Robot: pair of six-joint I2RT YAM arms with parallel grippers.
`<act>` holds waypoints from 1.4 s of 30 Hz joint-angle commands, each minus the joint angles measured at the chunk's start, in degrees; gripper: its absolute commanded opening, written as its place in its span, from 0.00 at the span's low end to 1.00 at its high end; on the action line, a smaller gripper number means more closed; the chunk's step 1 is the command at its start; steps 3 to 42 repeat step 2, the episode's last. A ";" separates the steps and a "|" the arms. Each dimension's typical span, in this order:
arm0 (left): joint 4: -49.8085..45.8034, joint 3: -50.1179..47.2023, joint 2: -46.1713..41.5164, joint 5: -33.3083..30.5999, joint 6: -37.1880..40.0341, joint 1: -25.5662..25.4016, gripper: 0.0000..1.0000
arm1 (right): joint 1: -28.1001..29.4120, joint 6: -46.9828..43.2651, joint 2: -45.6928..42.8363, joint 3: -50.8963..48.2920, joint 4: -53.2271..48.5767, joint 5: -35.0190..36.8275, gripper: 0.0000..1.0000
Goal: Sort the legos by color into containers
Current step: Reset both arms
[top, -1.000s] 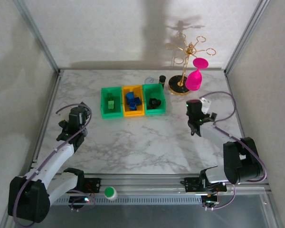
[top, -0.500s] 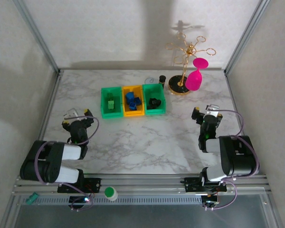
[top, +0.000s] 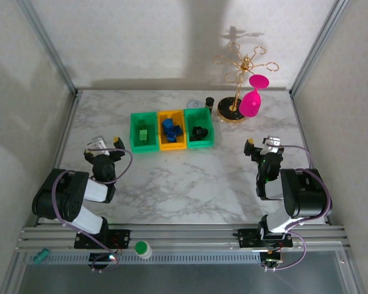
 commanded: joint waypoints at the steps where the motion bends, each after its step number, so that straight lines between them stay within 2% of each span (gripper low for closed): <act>1: 1.93 0.77 0.20 -0.58 0.86 -0.26 0.99 | -0.47 -0.82 0.22 0.20 2.34 -0.76 0.99; 42: 1.74 0.85 0.20 -0.12 0.98 -0.24 0.99 | -0.44 -0.83 0.17 0.14 2.56 -0.75 0.99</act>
